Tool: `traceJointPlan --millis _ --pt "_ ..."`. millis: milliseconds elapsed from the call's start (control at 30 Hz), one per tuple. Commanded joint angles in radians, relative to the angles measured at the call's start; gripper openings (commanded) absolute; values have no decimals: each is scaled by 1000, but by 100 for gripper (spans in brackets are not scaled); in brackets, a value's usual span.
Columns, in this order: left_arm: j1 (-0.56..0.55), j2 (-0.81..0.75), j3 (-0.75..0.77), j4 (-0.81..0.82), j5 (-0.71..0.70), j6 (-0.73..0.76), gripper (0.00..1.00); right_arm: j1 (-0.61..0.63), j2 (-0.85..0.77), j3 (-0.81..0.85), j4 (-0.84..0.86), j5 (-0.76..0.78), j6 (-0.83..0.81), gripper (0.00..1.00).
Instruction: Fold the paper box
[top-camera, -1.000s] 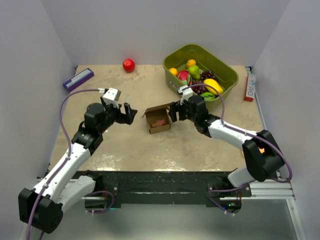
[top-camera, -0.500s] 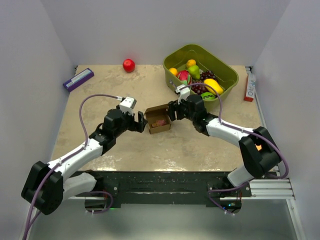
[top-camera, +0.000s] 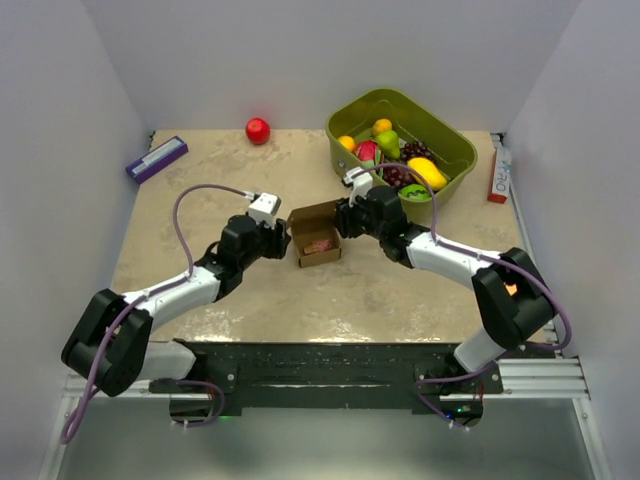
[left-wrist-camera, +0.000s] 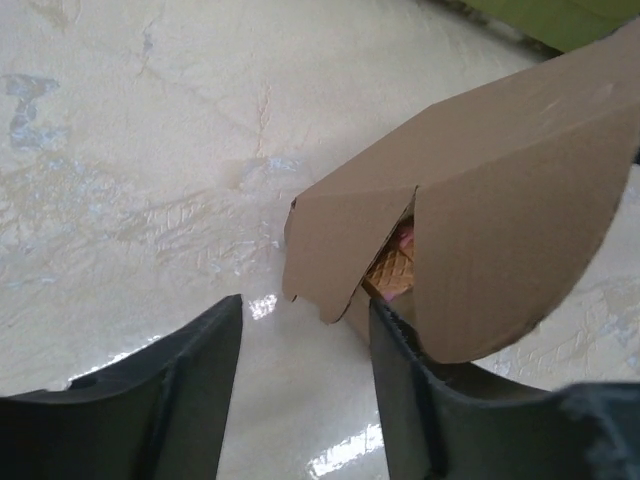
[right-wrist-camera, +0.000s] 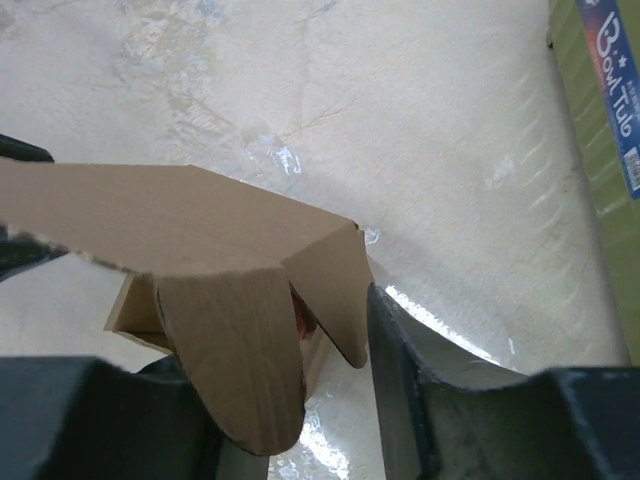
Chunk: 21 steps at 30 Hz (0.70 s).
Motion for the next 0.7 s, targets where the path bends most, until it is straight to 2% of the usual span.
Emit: traceJointPlan --millis 0,33,133,400,500,667 --pt "-8 33 60 69 -6 -3 50 27 10 59 -12 25 -13 37" --pt "-8 36 63 69 -6 -5 43 39 11 63 -26 39 -15 33" --pt "-6 39 68 72 -12 -12 31 63 7 69 -47 91 -8 26" --pt "-6 61 118 67 8 -29 7 103 -21 86 -103 155 48 19" --pt "-6 64 123 75 10 -42 0 126 -38 99 -129 183 61 17" --pt "-8 74 129 78 30 -55 0 145 -49 112 -156 209 67 13"
